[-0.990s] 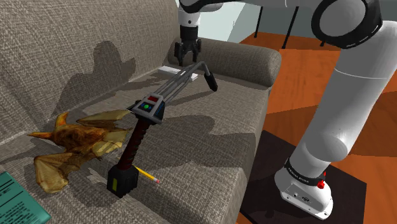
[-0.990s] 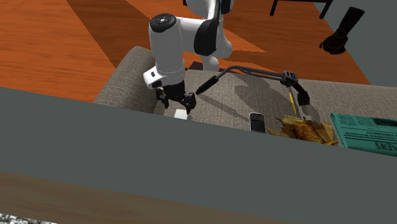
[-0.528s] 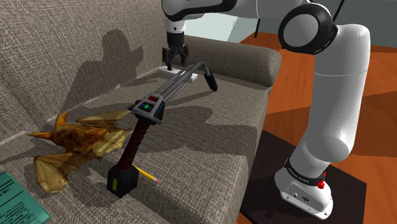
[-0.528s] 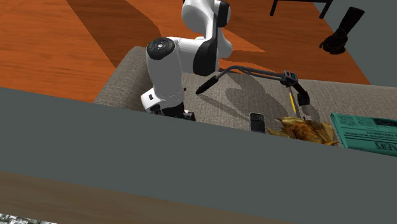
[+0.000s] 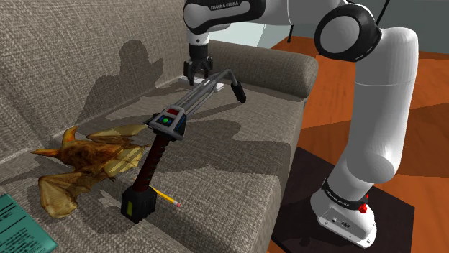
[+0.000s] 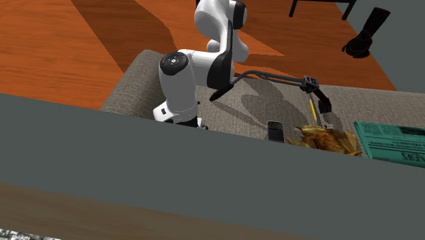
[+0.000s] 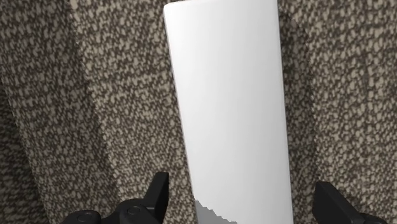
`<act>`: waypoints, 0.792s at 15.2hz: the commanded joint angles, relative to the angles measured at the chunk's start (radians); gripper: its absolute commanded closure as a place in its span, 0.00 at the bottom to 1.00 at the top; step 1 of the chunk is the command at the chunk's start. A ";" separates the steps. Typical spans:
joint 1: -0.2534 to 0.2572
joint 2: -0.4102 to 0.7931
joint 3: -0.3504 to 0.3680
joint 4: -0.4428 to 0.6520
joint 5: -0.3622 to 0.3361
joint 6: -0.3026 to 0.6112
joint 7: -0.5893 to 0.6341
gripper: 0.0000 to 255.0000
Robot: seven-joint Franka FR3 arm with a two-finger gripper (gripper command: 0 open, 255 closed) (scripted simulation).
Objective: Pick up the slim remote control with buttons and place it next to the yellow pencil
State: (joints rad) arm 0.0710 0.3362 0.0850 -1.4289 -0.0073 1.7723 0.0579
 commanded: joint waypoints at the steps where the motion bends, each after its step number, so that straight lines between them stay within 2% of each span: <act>1: 0.000 0.000 0.000 -0.001 0.000 0.001 0.000 0.00; 5: 0.000 0.000 0.000 -0.001 0.000 0.001 0.000 0.00; 6: 0.000 0.000 0.000 -0.001 0.000 0.001 0.000 1.00; 12: 0.000 -0.001 0.000 -0.003 0.000 0.002 0.000 1.00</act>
State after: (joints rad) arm 0.0710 0.3338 0.0853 -1.4313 -0.0072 1.7746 0.0573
